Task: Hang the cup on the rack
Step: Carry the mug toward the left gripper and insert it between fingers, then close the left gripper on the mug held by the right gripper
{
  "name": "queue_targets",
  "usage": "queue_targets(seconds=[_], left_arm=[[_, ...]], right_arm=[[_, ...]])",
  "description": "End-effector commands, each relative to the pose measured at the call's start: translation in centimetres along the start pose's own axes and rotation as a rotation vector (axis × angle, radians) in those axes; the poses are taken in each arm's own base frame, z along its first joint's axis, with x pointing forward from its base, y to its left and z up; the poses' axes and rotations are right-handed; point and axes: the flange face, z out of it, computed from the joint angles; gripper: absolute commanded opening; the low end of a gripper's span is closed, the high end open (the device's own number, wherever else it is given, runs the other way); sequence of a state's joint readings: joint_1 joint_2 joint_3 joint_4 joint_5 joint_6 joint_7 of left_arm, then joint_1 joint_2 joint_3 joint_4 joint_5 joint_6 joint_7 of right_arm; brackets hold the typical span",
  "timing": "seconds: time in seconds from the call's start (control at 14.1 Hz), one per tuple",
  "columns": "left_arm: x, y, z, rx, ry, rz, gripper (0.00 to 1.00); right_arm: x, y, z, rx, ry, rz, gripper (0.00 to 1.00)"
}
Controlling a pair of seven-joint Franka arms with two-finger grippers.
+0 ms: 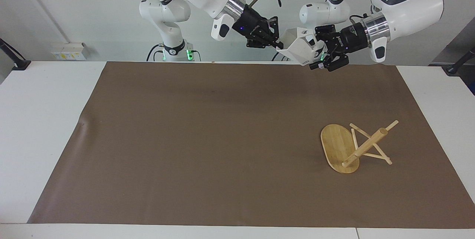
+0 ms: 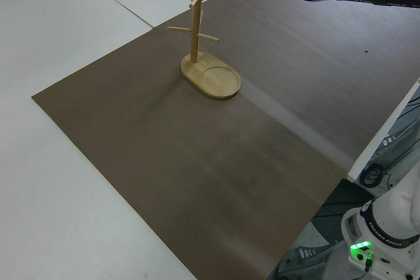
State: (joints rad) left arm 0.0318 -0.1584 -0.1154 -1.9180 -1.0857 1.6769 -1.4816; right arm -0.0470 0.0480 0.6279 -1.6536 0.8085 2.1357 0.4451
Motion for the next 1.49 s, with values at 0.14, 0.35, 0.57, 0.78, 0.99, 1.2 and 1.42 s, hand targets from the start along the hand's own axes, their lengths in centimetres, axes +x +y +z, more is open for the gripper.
queue_targets(seconds=[0.14,0.35,0.57,0.78,0.99,1.2,1.42], left_arm=[[0.6,-1.1,0.5,0.044,0.051,0.033,1.00],[0.7,-1.3,0.1,0.056,0.048,0.033,0.96],[0.3,-1.2,0.5,0.056,0.043,0.041,0.88],[0.3,-1.0,0.2,0.045,0.037,0.038,0.85],[0.3,-1.0,-0.1,0.046,0.034,0.036,0.81],[-0.1,-0.8,-0.3,0.042,0.020,0.034,0.40],[-0.8,-0.7,-0.7,0.035,0.023,0.052,0.08]], right_arm=[[-0.2,-0.3,0.0,0.029,0.007,0.022,0.00],[-0.2,-0.3,0.1,0.028,0.005,0.022,0.00],[-0.1,-0.2,0.0,0.028,0.006,0.023,0.00],[-0.1,-0.3,-0.1,0.028,0.007,0.022,0.00],[-0.1,-0.2,-0.2,0.026,0.007,0.024,0.00],[0.0,-0.1,-0.2,0.018,0.011,0.019,0.00],[0.0,-0.1,-0.2,0.018,0.011,0.019,0.00]])
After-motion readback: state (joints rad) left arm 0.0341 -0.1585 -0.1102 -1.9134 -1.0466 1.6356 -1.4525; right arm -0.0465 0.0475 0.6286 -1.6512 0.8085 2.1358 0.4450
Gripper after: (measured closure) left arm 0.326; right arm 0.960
